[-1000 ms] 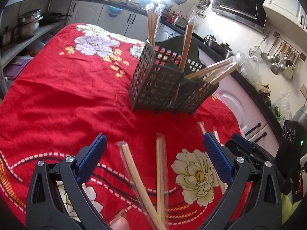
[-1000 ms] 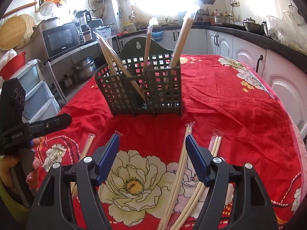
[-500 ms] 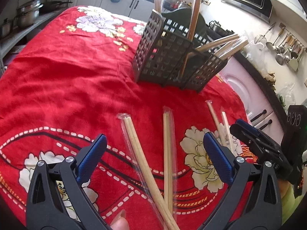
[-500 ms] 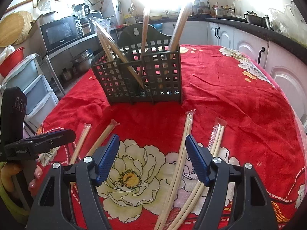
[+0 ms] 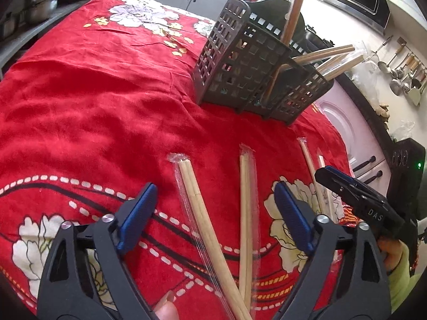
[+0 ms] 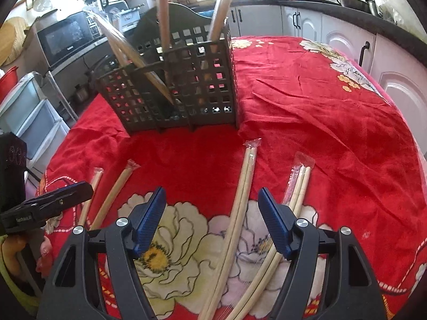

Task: Organize utensils
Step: 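Lower the left tool onto a sleeved chopstick and close while the right tool grasps another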

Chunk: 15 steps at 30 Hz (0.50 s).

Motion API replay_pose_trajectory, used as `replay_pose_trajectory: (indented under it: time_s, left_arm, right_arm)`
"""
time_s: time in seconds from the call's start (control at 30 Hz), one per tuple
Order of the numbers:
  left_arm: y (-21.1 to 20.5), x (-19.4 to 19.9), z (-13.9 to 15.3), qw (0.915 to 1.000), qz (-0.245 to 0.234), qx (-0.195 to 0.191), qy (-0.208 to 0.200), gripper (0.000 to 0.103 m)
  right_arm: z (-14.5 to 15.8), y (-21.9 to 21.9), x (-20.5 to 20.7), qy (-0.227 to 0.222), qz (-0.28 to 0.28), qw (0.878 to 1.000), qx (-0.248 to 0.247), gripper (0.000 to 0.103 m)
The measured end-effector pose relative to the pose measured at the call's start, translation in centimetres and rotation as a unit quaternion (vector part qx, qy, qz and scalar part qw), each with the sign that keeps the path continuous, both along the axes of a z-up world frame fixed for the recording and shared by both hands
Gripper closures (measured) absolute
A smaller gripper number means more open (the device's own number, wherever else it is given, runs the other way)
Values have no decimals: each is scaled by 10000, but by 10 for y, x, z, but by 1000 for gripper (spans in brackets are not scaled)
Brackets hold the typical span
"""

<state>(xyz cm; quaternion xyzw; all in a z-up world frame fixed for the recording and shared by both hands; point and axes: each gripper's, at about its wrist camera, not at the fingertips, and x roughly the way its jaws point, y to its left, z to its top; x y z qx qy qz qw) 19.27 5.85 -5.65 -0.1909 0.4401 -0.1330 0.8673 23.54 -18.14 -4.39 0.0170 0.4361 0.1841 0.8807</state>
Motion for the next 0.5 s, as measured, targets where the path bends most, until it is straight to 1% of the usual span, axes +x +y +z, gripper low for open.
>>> replay_pose_trajectory:
  time_s: [0.27, 0.37, 0.43, 0.5]
  left_arm:
    - [3, 16, -3, 9999, -39, 96, 110, 39]
    - [4, 22, -3, 9997, -28, 174, 139, 46]
    - [5, 25, -4, 9997, -19, 198, 134, 53]
    - [5, 28, -4, 9996, -7, 253, 139, 59]
  right_arm:
    - [-5, -1, 32, 240, -49, 9995, -186, 35]
    - [-7, -2, 41, 330, -81, 9993, -178, 35]
    - [-9, -2, 48, 384, -109, 9991, -160, 36]
    - [-11, -3, 54, 441, -129, 9988, -152, 39]
